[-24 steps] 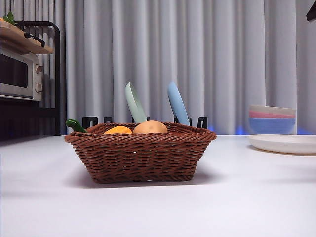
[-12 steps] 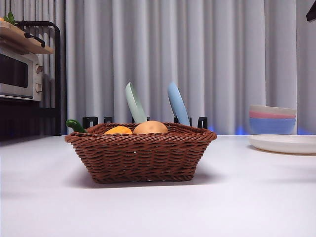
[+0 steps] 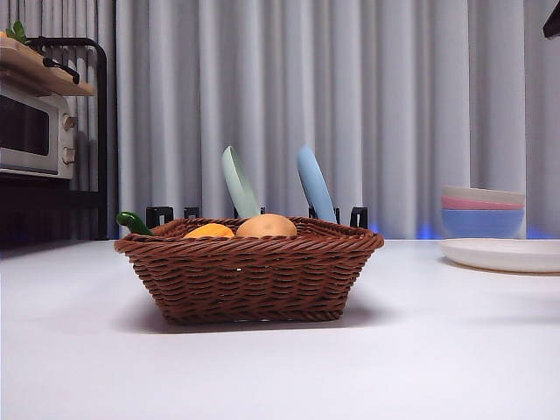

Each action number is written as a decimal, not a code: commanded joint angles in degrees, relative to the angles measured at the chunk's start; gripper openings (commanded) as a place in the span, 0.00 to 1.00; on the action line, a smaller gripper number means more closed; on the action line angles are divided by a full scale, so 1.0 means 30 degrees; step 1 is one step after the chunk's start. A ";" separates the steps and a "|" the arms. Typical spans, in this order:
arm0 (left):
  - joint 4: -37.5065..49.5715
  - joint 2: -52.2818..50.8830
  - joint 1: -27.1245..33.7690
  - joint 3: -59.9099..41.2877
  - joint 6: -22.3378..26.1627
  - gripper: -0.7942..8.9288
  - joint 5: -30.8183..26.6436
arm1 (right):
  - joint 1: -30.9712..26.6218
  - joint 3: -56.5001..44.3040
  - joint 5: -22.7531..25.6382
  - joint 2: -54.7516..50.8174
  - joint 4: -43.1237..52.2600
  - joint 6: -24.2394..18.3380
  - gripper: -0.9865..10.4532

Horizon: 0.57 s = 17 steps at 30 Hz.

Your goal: Pick up the basket,pick up the corn from the table,pick up the potato from the table,pick up the cucumber from the table,put all items into the basket

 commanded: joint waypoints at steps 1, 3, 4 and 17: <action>-0.0007 -0.0481 0.0204 -0.0780 -0.0102 0.08 0.0131 | 0.0007 -0.0051 0.0058 0.0000 0.0080 0.0182 0.07; -0.0488 -0.0845 0.0204 -0.1173 -0.0124 0.08 0.0124 | 0.0007 -0.0051 0.0058 0.0000 0.0080 0.0189 0.07; -0.0860 -0.1027 0.0204 -0.1260 -0.0124 0.08 0.0124 | 0.0007 -0.0051 0.0051 0.0000 0.0080 0.0182 0.07; -0.1945 -0.1698 0.0197 -0.1319 -0.0124 0.08 0.0109 | 0.0007 -0.0051 0.0058 0.0007 -0.0044 0.0189 0.07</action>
